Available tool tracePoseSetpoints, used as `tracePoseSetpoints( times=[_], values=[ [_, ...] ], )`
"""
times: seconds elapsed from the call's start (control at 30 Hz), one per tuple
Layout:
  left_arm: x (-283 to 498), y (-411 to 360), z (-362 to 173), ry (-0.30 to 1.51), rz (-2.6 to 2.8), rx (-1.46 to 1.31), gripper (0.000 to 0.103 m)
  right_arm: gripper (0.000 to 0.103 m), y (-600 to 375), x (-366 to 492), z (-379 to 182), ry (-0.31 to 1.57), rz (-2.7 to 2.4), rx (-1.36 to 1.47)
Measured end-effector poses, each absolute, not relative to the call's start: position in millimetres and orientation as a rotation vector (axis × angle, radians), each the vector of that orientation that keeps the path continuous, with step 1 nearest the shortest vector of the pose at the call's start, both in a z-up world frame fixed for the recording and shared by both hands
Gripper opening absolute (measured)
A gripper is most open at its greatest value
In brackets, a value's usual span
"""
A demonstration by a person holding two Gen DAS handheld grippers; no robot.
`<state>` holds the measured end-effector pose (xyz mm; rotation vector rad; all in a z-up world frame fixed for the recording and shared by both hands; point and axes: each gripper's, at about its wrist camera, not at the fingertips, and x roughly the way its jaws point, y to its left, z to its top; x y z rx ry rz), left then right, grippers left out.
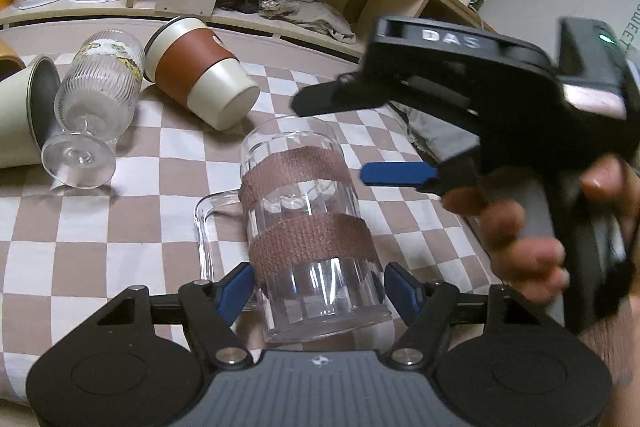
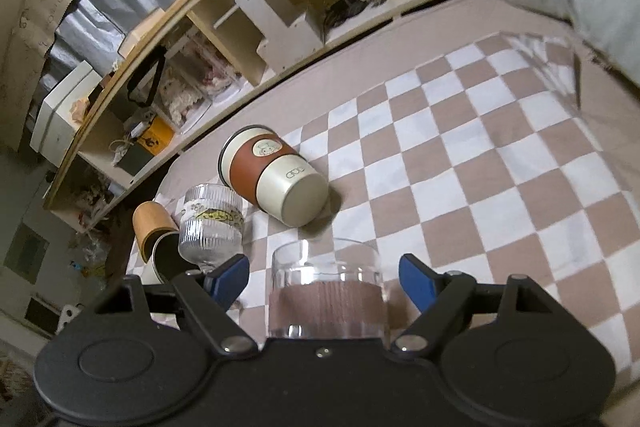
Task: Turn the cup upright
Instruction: 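Lower the mug upright with the right gripper while the left gripper steadies its body, then open the right gripper at the mug rim and lift it away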
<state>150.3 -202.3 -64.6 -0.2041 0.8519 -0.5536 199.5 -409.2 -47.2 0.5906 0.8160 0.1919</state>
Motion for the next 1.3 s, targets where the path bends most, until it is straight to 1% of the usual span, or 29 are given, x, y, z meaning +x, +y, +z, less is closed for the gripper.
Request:
tracePoseSetpoints(
  times=[0.1,0.27,0.3,0.33,0.37,0.53,0.67,0.83,1.1,1.3],
  values=[
    [150.1,-199.9,-64.7,0.853,-0.56,-0.211,0.072,0.088,-406.7,215.4,-52.1,0.871,0.231,0.588],
    [146.2,-199.3,-65.5,0.832,-0.573,-0.199,0.071,0.088,-394.4,234.5,-63.1,0.949,0.204,0.524],
    [145.0,-199.3,-65.9,0.826,-0.578,-0.193,0.071,0.084,-392.7,235.7,-65.5,0.955,0.21,0.524],
    [143.3,-200.2,-65.6,0.815,-0.586,-0.182,0.071,0.077,-392.7,235.3,-66.6,0.956,0.22,0.532],
    [141.1,-201.3,-65.5,0.802,-0.593,-0.17,0.071,0.077,-393.2,233.8,-66.2,0.954,0.228,0.543],
    [128.9,-215.8,-68.6,0.704,-0.637,-0.092,0.07,0.077,-398.5,212.4,-47.4,0.868,0.232,0.493],
    [123.6,-232.4,-72.0,0.645,-0.662,-0.032,0.069,0.077,-398.1,185.0,-23.4,0.766,0.201,0.371],
    [122.7,-259.2,-81.1,0.561,-0.667,0.042,0.069,0.077,-398.3,156.6,-1.6,0.684,0.162,0.215],
    [125.8,-305.5,-96.3,0.451,-0.71,0.092,0.069,0.077,-397.3,132.0,14.6,0.663,0.1,-0.022],
    [131.5,-336.8,-98.9,0.404,-0.702,0.13,0.069,0.077,-425.8,122.9,16.9,0.649,0.03,-0.034]
  ],
)
